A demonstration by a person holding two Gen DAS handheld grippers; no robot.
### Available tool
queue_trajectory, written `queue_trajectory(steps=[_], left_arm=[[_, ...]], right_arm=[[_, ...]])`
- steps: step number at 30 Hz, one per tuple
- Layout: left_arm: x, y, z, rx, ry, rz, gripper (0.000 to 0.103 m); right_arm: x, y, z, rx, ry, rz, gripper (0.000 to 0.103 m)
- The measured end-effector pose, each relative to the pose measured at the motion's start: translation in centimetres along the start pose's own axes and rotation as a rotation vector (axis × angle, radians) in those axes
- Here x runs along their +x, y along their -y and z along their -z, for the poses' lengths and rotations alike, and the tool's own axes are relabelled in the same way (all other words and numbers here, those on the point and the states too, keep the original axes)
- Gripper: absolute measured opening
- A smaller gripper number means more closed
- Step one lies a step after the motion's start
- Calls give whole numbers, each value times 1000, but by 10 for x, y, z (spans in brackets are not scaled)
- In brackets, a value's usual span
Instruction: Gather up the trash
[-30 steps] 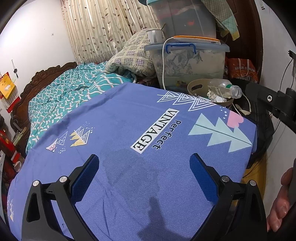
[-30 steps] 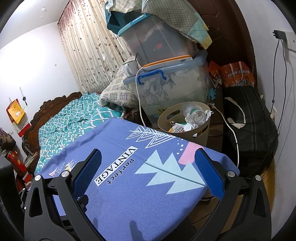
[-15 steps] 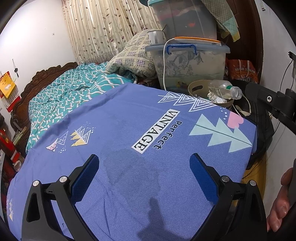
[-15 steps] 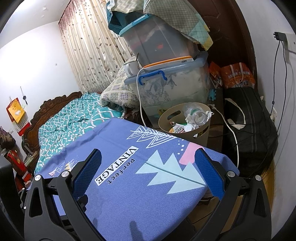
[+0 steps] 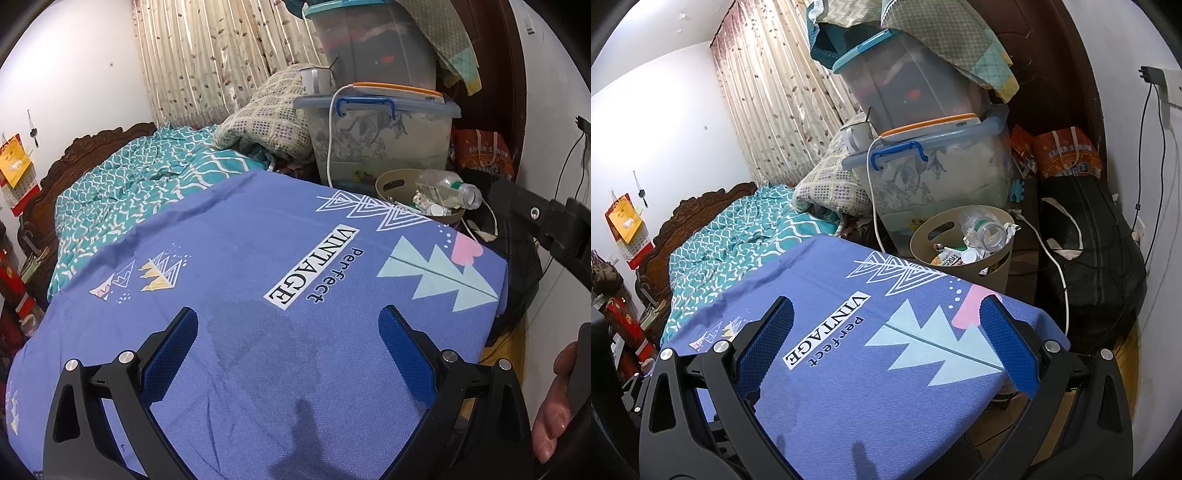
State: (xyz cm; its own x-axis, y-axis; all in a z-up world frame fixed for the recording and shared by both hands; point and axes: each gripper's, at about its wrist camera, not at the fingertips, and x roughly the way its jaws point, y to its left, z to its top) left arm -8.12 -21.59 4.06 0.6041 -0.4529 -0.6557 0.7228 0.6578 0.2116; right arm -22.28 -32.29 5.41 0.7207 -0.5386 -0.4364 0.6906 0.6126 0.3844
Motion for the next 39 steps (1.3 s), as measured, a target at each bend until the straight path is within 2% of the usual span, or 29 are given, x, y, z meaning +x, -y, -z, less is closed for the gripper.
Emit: queue_trajectory(steps=[21,39], left_arm=[[-4,-14,3,-57,12,9,94],[2,-36,10,-121,5,-15,94]], right_arm=[[-1,-13,-15,-34,-10,-11,100],[13,-27,-8,-78,-42,-27,100]])
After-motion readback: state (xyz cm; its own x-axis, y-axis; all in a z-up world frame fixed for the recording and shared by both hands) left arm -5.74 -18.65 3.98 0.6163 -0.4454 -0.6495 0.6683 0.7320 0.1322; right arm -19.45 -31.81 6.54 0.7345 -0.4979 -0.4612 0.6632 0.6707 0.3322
